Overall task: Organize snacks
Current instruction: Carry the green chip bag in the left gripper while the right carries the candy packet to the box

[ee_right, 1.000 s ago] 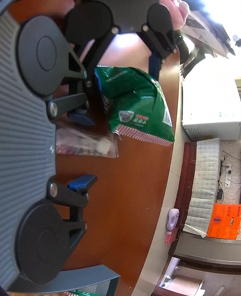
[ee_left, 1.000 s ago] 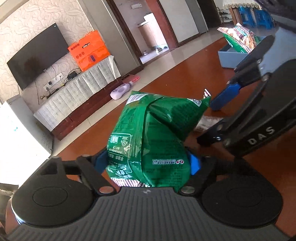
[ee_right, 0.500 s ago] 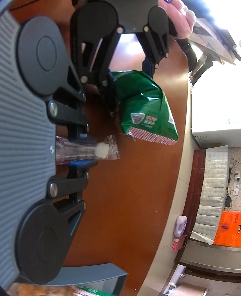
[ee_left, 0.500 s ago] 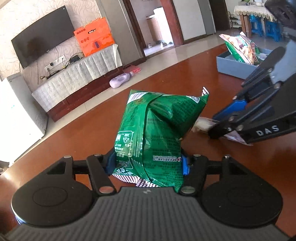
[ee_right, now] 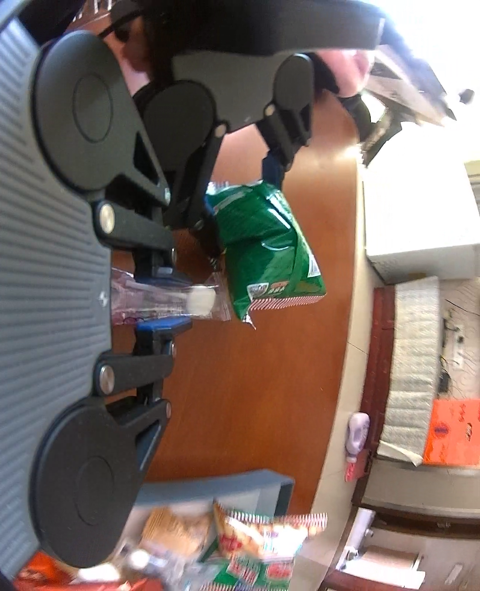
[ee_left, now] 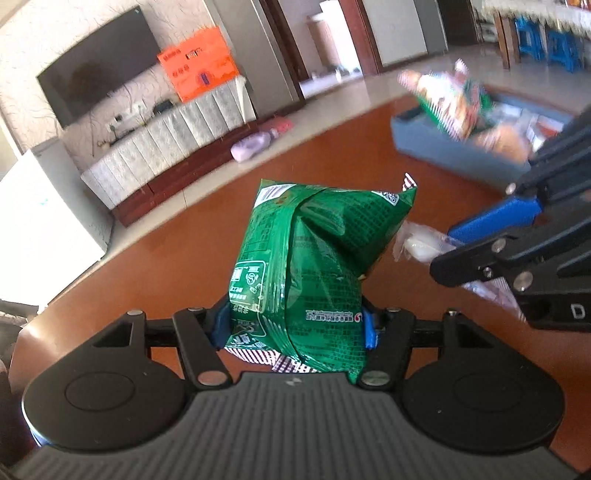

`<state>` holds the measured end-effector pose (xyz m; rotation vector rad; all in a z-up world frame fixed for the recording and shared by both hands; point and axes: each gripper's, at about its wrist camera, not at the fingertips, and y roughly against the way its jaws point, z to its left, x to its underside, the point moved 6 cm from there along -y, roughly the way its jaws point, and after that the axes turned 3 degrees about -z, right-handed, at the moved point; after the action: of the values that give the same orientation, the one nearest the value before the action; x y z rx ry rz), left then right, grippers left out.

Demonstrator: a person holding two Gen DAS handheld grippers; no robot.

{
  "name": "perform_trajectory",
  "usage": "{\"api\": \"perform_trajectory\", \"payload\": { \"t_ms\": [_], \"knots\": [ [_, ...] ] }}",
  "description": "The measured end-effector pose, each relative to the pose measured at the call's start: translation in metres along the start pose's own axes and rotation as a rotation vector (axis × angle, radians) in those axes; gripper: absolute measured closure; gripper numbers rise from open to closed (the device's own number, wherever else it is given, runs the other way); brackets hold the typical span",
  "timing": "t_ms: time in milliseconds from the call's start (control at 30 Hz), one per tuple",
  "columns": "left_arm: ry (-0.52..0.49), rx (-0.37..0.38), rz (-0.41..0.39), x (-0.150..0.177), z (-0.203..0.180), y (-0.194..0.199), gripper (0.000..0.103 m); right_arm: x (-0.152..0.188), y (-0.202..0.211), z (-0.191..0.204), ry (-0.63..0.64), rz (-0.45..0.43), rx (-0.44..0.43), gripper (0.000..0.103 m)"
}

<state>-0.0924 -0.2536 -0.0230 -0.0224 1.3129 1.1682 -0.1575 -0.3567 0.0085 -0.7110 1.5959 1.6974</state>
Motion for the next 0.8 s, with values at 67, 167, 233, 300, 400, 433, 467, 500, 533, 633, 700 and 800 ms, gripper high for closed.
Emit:
{"api": "perform_trajectory", "payload": {
  "t_ms": [67,167,233,300,400,433,467,500,533,633,700,800],
  "knots": [
    [0.021,-0.008,-0.028,-0.011,-0.008,0.012,0.035,-0.001,0.018,-0.006,-0.003,-0.039,0.006,0.081],
    [0.008,-0.023,-0.059,-0.026,-0.027,0.026,0.035,-0.001,0.039,-0.021,-0.023,-0.082,0.008,0.081],
    [0.005,-0.031,-0.063,-0.034,-0.039,0.032,0.035,0.001,0.05,-0.033,-0.033,-0.095,0.013,0.081],
    [0.009,-0.036,-0.067,-0.04,-0.05,0.038,0.035,0.002,0.056,-0.041,-0.04,-0.103,0.017,0.081],
    [0.019,-0.039,-0.076,-0.045,-0.057,0.045,0.035,0.004,0.067,-0.054,-0.049,-0.116,0.02,0.081],
    [0.025,-0.04,-0.079,-0.046,-0.059,0.046,0.035,0.005,0.07,-0.058,-0.051,-0.119,0.021,0.081],
    [0.032,-0.037,-0.081,-0.048,-0.061,0.047,0.035,0.005,0.072,-0.062,-0.055,-0.123,0.023,0.081],
    [0.039,-0.038,-0.082,-0.05,-0.064,0.048,0.035,0.005,0.075,-0.066,-0.061,-0.128,0.025,0.081],
    [0.045,-0.044,-0.084,-0.051,-0.067,0.048,0.035,0.006,0.078,-0.069,-0.067,-0.134,0.025,0.081],
    [0.06,-0.055,-0.084,-0.056,-0.073,0.044,0.035,0.006,0.084,-0.076,-0.075,-0.151,0.031,0.081],
    [0.083,-0.055,-0.085,-0.059,-0.074,0.041,0.035,0.007,0.086,-0.08,-0.081,-0.154,0.037,0.081],
    [0.117,-0.058,-0.098,-0.066,-0.077,0.039,0.035,0.01,0.089,-0.089,-0.087,-0.153,0.054,0.081]
  ]
}}
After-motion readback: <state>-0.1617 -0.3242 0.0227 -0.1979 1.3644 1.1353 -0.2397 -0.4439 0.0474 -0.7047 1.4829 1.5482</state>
